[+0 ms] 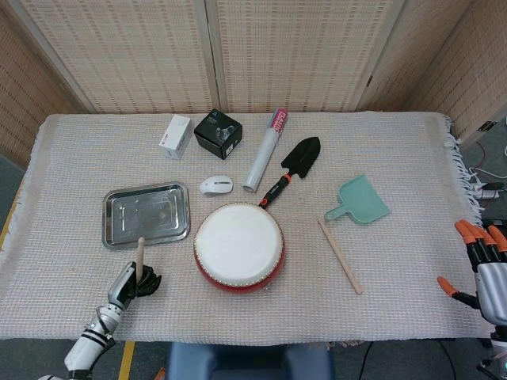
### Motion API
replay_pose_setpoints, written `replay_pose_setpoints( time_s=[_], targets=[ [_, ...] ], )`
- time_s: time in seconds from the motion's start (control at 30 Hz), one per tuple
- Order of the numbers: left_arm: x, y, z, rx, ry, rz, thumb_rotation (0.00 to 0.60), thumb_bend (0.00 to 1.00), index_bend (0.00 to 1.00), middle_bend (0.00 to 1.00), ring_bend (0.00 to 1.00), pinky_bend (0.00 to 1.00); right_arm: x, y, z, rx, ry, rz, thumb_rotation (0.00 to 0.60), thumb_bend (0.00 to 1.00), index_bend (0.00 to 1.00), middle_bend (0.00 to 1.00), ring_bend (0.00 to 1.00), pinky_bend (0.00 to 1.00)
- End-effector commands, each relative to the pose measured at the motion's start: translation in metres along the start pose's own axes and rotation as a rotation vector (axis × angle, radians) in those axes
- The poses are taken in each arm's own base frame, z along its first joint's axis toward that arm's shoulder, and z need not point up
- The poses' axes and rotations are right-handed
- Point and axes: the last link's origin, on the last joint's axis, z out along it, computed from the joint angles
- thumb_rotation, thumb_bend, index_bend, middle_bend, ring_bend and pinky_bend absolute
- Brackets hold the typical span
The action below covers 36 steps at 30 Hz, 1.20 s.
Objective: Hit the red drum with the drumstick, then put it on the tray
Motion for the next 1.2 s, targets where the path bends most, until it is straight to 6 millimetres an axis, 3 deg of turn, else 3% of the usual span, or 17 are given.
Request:
replay_pose_setpoints(
  time_s=[0.03, 0.17, 0.33, 0.47, 0.63, 0.97, 1.2],
  targets=[
    [0.010, 0.018, 0.003, -0.048, 0.011, 0.105, 0.600, 0.73, 1.00, 1.00, 1.00, 1.00, 0.001, 0.001, 0.001, -0.003, -0.001, 0.005, 0.600, 0.16, 0.00, 0.07, 0.00, 0.00],
    [0.021, 0.044, 0.009, -0.115, 0.037, 0.298, 0.600, 0.76, 1.00, 1.00, 1.00, 1.00, 0.004, 0.001, 0.003, 0.001, 0.010, -0.001, 0.600, 0.16, 0.00, 0.07, 0.00, 0.00],
    [0.026, 0.086, 0.019, -0.239, 0.103, 0.692, 0.600, 0.76, 1.00, 1.00, 1.00, 1.00, 0.009, 0.001, 0.008, 0.009, 0.033, -0.019, 0.600, 0.16, 0.00, 0.07, 0.00, 0.00],
    [0.011, 0.114, 0.031, -0.349, 0.168, 1.000, 0.600, 0.76, 1.00, 1.00, 1.00, 1.00, 0.013, 0.001, 0.012, 0.011, 0.049, -0.036, 0.600, 0.16, 0.00, 0.07, 0.00, 0.00],
    [-0.017, 0.134, 0.052, -0.436, 0.189, 1.289, 0.600, 0.76, 1.00, 1.00, 1.00, 1.00, 0.015, 0.000, 0.016, 0.015, 0.044, -0.044, 0.600, 0.16, 0.00, 0.07, 0.00, 0.00],
    [-0.059, 0.146, 0.092, -0.475, 0.169, 1.615, 0.600, 0.76, 1.00, 1.00, 1.00, 1.00, 0.014, 0.003, 0.017, -0.002, 0.006, -0.045, 0.600, 0.16, 0.00, 0.07, 0.00, 0.00],
    [-0.065, 0.136, 0.105, -0.394, 0.152, 1.817, 0.600, 0.75, 1.00, 1.00, 1.00, 1.00, 0.013, 0.007, 0.016, -0.007, 0.003, -0.040, 0.600, 0.16, 0.00, 0.07, 0.00, 0.00]
  ],
)
